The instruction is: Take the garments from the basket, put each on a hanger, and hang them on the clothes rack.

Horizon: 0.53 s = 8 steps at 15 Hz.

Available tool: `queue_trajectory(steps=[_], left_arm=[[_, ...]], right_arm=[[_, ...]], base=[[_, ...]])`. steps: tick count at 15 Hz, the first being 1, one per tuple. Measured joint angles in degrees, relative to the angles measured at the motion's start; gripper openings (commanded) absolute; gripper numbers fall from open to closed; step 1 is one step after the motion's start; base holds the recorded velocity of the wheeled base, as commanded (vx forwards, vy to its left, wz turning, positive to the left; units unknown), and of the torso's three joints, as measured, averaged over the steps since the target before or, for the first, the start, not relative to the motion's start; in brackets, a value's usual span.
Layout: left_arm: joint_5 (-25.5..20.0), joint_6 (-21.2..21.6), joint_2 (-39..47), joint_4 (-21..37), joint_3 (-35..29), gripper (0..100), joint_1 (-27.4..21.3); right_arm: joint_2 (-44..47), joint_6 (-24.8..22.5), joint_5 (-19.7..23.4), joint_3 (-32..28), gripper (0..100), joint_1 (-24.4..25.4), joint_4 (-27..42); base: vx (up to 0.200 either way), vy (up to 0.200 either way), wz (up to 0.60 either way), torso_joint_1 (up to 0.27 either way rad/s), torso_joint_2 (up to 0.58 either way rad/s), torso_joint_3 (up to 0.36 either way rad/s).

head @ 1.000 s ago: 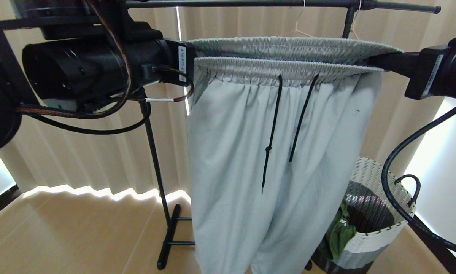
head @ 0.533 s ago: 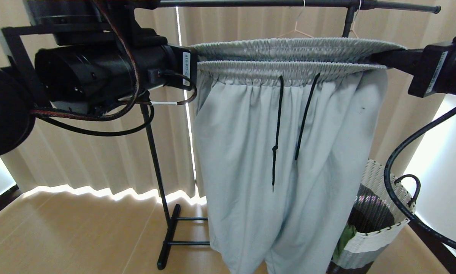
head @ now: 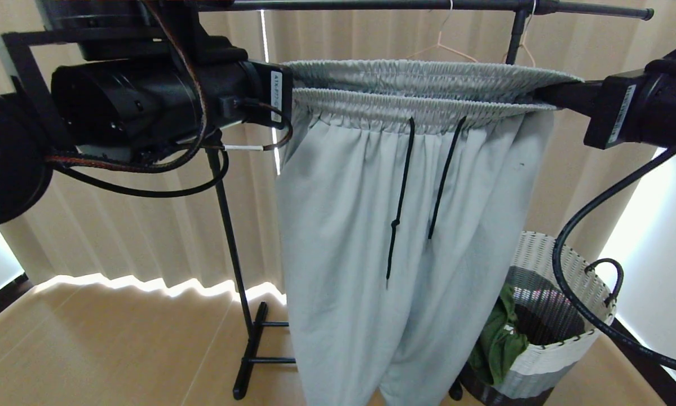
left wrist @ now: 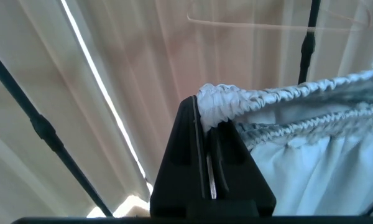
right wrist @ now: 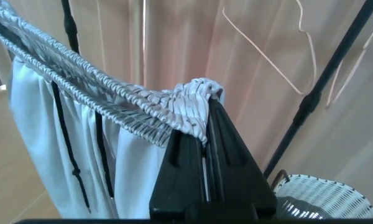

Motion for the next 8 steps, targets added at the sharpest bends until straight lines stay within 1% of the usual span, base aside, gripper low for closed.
queue_trajectory(steps=[1, 3, 4, 6, 8], left_arm=[[0.17, 0.09, 0.72, 0.17, -2.33, 0, 0.17], [0.82, 0.59, 3.61, 0.49, -7.96, 0, 0.68], [0.96, 0.72, 5.34, 0.61, -10.50, 0, 1.00], [1.32, 0.88, 8.90, 0.57, -15.20, 0, 1.44], [1.43, 0.90, 11.11, 0.61, -17.12, 0, 1.57]], right_arm=[[-1.00, -0.33, 0.05, 0.00, 0, 0.00, 1.32], [-4.23, -0.82, 0.16, 0.09, 0, 0.45, 6.31], [-6.01, -0.83, 0.16, 0.66, 0, 1.58, 7.75], [-9.52, -0.90, 0.18, 3.06, 0, 5.74, 9.11], [-11.89, -1.07, 0.07, 5.60, 0, 9.48, 9.57]], base=[[0.000, 0.000, 0.00, 0.000, 0.00, 0.000], [0.000, 0.000, 0.00, 0.000, 0.00, 0.000], [0.000, 0.000, 0.00, 0.000, 0.00, 0.000], [0.000, 0.000, 0.00, 0.000, 0.00, 0.000], [0.000, 0.000, 0.00, 0.000, 0.00, 0.000]])
